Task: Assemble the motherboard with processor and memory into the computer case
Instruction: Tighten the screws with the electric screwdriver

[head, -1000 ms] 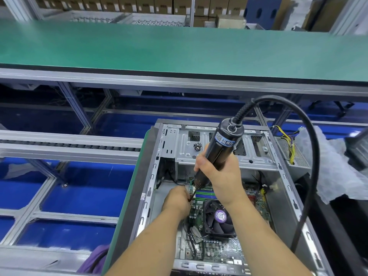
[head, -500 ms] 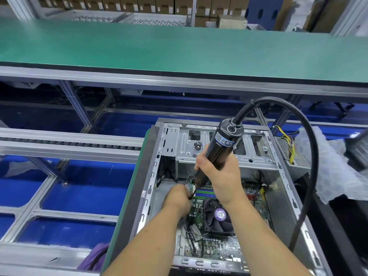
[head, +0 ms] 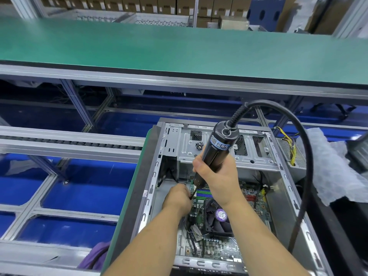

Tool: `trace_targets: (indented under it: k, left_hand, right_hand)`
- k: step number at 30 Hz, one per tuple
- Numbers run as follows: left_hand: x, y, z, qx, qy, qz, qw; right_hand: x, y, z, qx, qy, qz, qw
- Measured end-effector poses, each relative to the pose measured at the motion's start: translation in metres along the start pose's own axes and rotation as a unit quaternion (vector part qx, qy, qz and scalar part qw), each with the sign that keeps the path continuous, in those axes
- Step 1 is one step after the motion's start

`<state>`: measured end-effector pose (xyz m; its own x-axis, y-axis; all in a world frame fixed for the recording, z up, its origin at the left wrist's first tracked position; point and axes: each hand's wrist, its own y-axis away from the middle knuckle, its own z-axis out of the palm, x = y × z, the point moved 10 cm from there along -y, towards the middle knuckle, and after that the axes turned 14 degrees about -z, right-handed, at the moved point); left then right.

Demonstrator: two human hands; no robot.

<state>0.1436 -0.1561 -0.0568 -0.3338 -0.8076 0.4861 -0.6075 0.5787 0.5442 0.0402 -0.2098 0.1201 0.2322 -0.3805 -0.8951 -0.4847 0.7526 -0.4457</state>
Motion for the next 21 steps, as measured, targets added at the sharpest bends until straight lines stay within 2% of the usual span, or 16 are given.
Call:
trace_targets:
  k: [9, 21]
  left_hand:
    - [-0.012, -0.005, 0.000, 0.009, 0.024, -0.031, 0.999]
    - [-0.025, -0.009, 0.005, -0.022, 0.013, -0.105, 0.994]
  right_hand:
    - [-0.002, -0.002, 0.024, -0.100, 0.019, -0.003, 0.995]
    - [0.001, -0.011, 0.018, -0.078, 0.046, 0.007, 0.996]
